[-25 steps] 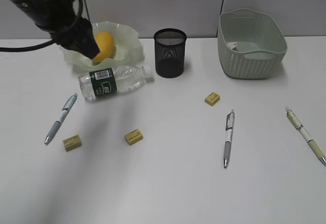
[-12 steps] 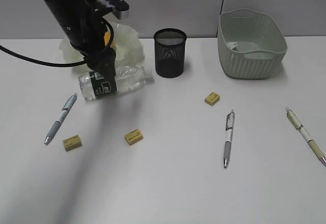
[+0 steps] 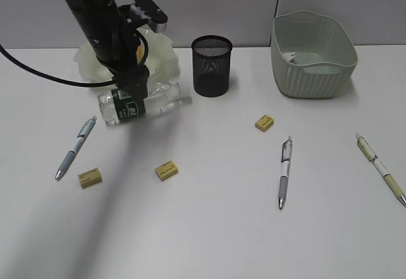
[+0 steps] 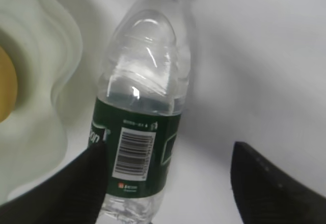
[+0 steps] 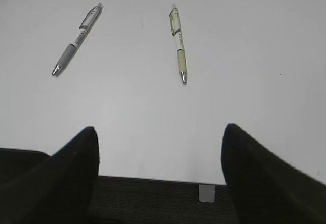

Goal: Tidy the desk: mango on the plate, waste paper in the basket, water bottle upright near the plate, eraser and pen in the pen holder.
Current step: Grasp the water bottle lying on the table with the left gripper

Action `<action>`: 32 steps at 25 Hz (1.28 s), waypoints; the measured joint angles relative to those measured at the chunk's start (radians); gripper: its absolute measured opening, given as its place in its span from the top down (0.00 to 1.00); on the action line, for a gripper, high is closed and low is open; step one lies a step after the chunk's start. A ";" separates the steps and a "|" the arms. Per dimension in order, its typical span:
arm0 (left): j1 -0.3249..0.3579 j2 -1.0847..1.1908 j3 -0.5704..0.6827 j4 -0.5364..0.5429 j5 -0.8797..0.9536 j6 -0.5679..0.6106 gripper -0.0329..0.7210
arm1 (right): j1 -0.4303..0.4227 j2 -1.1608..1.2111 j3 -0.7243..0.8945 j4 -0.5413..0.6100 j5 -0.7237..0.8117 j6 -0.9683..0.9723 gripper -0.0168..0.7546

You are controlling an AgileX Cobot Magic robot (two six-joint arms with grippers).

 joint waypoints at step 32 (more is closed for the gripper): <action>-0.007 0.148 -0.010 0.050 -0.163 0.021 0.20 | 0.000 0.000 0.000 0.000 0.000 0.000 0.22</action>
